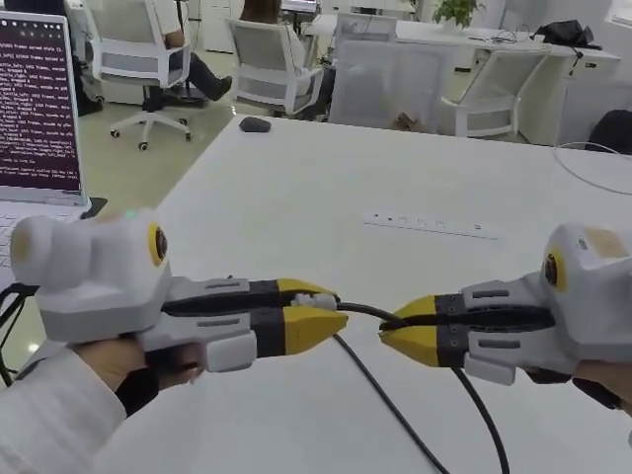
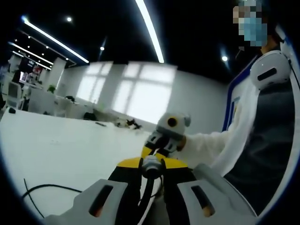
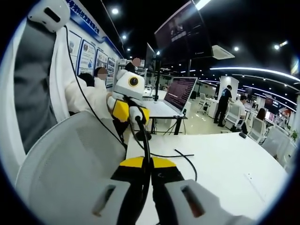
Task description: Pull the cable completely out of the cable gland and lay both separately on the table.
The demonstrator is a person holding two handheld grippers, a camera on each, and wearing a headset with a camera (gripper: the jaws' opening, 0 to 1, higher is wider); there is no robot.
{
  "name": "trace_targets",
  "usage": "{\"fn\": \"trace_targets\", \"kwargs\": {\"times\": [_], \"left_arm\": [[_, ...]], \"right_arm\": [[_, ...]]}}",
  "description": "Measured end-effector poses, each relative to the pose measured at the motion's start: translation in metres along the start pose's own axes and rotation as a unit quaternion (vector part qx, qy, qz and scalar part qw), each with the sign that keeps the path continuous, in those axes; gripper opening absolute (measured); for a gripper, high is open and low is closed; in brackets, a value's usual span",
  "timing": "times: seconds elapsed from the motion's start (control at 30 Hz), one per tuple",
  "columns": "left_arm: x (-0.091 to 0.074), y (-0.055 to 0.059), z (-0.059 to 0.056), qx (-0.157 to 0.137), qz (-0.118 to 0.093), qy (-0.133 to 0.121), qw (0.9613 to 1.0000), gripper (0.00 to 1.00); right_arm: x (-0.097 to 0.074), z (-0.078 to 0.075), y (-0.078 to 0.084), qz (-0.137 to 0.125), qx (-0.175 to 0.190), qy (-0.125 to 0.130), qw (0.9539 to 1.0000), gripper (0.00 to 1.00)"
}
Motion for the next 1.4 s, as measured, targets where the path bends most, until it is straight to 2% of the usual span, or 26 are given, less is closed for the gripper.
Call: {"fn": "trace_targets", "kwargs": {"times": [0.2,0.5,0.7,0.87,0.9,0.97,1.13,1.3,1.4], "left_arm": [[-0.006,-0.003,0.003,-0.018,-0.024,-0.004,0.9995,0.17],[-0.010,-0.005,0.006,-0.021,-0.035,-0.018,0.9990,0.17],[-0.009,-0.005,0.006,-0.011,-0.029,-0.022,0.9993,0.17],[-0.007,-0.004,0.006,-0.008,-0.022,-0.022,0.9995,0.17],[-0.007,-0.004,0.006,-0.008,-0.024,-0.022,0.9995,0.17],[-0.008,-0.005,0.005,-0.008,-0.032,-0.022,0.9992,0.17],[-0.009,-0.006,0.007,-0.007,-0.036,-0.028,0.9989,0.17],[-0.002,-0.002,0.005,0.002,-0.012,-0.026,0.9996,0.17],[-0.001,-0.001,0.004,0.001,-0.007,-0.019,0.9998,0.17]], "right_arm": [[-0.008,-0.004,0.021,0.026,0.020,0.018,0.9993,0.04],[-0.018,-0.008,0.050,0.046,0.052,0.036,0.9969,0.04],[-0.020,-0.005,0.055,0.047,0.070,0.039,0.9957,0.04],[-0.019,-0.005,0.057,0.076,0.057,0.037,0.9948,0.04],[-0.019,-0.005,0.057,0.084,0.062,0.037,0.9938,0.04],[-0.019,-0.006,0.057,0.086,0.067,0.035,0.9935,0.06],[-0.020,-0.006,0.045,0.092,0.054,0.038,0.9936,0.16],[-0.019,-0.008,0.015,0.073,0.017,0.031,0.9967,0.17],[-0.015,-0.006,-0.003,0.059,-0.008,0.023,0.9980,0.18]]}}
Point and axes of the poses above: the centre of the closed fingertips' face, and the gripper's own axes: x roughly forward along the fingers, z roughly to its left, y roughly out of its underside, the point moved 9 cm from there along -x, roughly backward along the fingers, and after that the axes turned 9 degrees about z, right-handed, at the moved point
